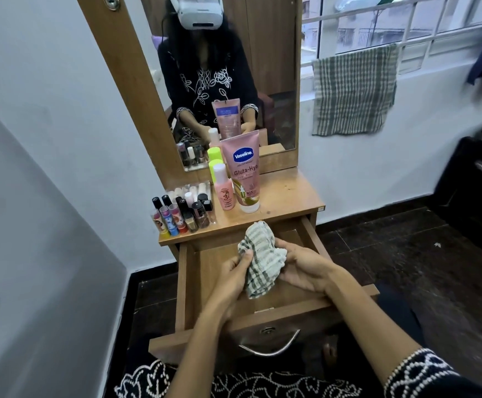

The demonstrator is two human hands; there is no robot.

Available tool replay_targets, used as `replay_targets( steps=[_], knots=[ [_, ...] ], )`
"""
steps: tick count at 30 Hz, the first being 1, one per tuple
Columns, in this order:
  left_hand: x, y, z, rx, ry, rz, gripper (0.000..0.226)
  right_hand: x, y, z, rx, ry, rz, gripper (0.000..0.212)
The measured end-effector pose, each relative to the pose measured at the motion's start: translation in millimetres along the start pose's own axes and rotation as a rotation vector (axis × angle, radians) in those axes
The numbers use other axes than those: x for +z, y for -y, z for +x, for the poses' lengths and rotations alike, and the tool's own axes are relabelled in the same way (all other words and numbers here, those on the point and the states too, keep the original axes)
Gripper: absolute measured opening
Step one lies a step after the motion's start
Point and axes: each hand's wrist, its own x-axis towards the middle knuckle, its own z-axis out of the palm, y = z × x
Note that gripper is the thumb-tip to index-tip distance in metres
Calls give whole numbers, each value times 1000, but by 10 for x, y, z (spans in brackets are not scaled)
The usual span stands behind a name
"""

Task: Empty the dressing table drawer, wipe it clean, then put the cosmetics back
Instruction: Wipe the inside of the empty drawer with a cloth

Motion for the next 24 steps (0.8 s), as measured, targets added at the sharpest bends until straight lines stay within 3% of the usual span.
replay_targets(
  steps=[6, 10, 15, 20, 24],
  knots=[
    [128, 85, -22, 19, -158, -2, 15, -14, 77, -71, 111, -226, -200, 45],
    [190, 86, 11, 112, -261, 212, 7, -61, 104, -89, 160, -322, -398, 50],
    [398, -21, 27, 218, -185, 85, 26, -123, 96, -105, 21, -405, -534, 34],
    [577, -144, 93, 154, -72, -260, 39, -196, 163, -197, -75, -309, -224, 31],
    [715, -271, 162, 175, -55, -275, 33, -250, 285, -221, -239, -453, -465, 27]
  ],
)
